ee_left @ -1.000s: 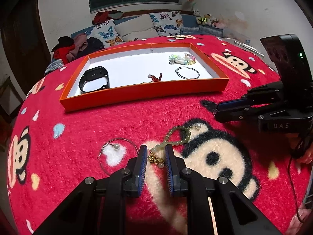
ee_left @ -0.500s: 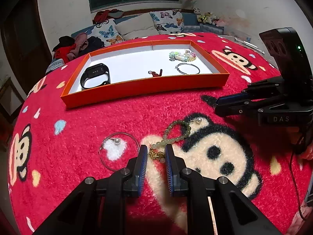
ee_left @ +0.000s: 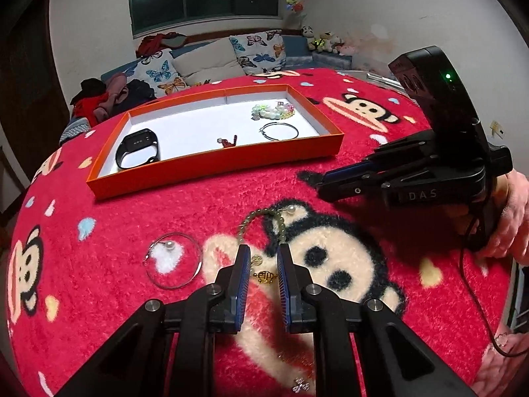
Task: Organize jewelry
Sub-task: 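Lift the gold-charm bead bracelet with the left tool while the right tool holds the ring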
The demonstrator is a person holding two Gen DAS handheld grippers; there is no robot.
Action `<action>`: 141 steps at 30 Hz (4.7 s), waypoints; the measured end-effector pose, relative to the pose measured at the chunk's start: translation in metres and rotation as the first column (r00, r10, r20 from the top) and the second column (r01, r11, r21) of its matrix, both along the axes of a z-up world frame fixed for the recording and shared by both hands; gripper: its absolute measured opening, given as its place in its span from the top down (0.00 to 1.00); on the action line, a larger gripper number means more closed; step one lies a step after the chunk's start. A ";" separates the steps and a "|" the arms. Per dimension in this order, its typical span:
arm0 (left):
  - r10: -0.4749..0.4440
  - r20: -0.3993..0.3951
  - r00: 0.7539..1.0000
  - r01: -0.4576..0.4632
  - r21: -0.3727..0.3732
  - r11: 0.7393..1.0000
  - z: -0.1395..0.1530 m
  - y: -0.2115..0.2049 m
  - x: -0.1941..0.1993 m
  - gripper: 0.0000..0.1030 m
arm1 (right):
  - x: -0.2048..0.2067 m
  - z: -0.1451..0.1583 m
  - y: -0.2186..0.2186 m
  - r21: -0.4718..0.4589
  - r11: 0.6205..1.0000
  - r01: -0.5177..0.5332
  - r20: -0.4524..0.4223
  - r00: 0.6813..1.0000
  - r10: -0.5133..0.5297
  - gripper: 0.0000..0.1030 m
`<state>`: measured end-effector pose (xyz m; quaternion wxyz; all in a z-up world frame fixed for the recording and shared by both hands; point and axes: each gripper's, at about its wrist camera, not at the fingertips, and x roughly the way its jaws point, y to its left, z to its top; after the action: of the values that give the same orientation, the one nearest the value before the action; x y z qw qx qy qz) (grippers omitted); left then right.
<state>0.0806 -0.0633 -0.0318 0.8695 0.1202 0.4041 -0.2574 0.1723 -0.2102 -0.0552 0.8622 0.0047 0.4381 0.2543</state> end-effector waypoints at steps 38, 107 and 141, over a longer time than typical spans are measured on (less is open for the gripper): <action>0.227 -0.108 0.968 -0.218 0.084 0.972 -0.013 -0.002 0.004 0.83 | -0.001 -0.001 -0.002 0.019 1.000 0.003 -0.001 1.000 -0.003 0.80; 0.022 -0.043 0.999 -0.019 0.053 0.998 0.002 -0.011 -0.010 0.90 | -0.016 0.005 -0.009 0.033 0.999 0.020 0.000 1.000 -0.020 0.82; -0.209 -0.082 0.974 0.216 0.081 0.973 -0.016 -0.029 0.032 0.73 | -0.014 0.000 -0.011 0.041 0.999 0.024 -0.016 1.000 -0.023 0.82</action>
<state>0.1122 -0.0922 -0.0475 0.8155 0.1921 0.4314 -0.3347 0.1586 -0.2211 -0.0549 0.8615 0.0295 0.4393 0.2529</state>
